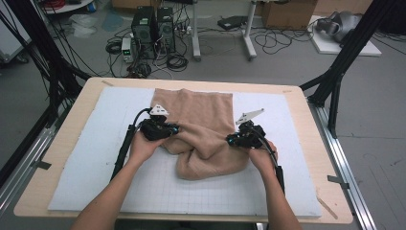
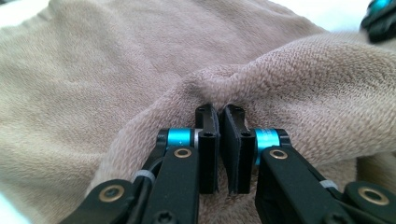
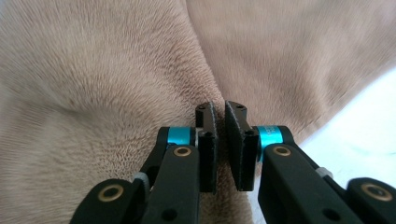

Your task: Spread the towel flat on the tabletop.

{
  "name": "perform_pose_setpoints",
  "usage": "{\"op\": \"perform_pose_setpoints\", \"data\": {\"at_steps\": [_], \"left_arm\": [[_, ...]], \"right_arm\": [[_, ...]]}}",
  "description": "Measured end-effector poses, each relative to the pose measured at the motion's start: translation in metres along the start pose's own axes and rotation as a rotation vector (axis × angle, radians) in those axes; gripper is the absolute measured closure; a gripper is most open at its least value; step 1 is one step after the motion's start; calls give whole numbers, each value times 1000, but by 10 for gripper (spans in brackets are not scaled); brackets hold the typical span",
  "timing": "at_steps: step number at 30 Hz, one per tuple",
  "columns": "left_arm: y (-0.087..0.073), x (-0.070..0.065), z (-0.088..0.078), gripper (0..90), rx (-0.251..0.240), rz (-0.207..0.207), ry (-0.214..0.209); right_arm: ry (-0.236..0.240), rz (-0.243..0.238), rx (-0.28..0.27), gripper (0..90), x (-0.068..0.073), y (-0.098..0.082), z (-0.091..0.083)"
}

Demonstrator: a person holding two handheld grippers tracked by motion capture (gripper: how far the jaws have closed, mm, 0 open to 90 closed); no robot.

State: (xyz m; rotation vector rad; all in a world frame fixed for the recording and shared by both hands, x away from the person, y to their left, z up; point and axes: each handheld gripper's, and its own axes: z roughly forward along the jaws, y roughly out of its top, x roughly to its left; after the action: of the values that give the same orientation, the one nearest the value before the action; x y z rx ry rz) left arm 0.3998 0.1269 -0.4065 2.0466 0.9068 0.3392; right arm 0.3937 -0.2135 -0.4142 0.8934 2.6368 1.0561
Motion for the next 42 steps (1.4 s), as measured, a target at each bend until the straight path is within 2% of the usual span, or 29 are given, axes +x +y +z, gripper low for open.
{"op": "perform_pose_setpoints", "data": {"at_steps": [3, 5, 7, 9, 14, 17, 20, 23, 26, 31, 33, 36, 40, 42], "left_arm": [[1, 0, -9, 743, -7, 10, 5], [2, -2, -19, 689, -29, 7, -2], [3, -4, -30, 645, -40, 25, -10], [3, -7, -41, 611, -45, 50, 1], [2, -11, -65, 597, -81, 69, -11], [-2, -17, -75, 593, -97, 85, -36], [-12, -28, -80, 595, -86, 117, -65], [-22, -37, -77, 601, -58, 136, -88], [-32, -43, -69, 609, 1, 168, -90], [-43, -49, -48, 613, 45, 163, -101], [-44, -51, -39, 609, 69, 176, -84], [-45, -52, -30, 603, 76, 167, -84], [-52, -55, -12, 610, 154, 184, -69], [-53, -55, -10, 627, 135, 172, -58]], "right_arm": [[-7, 0, -5, 750, 2, 1, -1], [13, 13, -33, 704, 4, 0, -8], [13, 11, -58, 680, 8, 0, -19], [5, 7, -79, 680, 12, -1, -28], [-10, -41, -111, 672, 27, -2, -52], [8, -64, -138, 671, 35, -2, -60], [39, -87, -154, 657, 46, -3, -62], [58, -95, -149, 638, 54, -6, -58], [75, -91, -131, 625, 63, -15, -51], [98, -106, -75, 620, 75, -28, -36], [104, -109, -59, 603, 79, -32, -30], [119, -107, -37, 589, 81, -37, -21], [123, -110, 6, 588, 83, -42, -9], [120, -117, 12, 602, 84, -43, -4]]}}
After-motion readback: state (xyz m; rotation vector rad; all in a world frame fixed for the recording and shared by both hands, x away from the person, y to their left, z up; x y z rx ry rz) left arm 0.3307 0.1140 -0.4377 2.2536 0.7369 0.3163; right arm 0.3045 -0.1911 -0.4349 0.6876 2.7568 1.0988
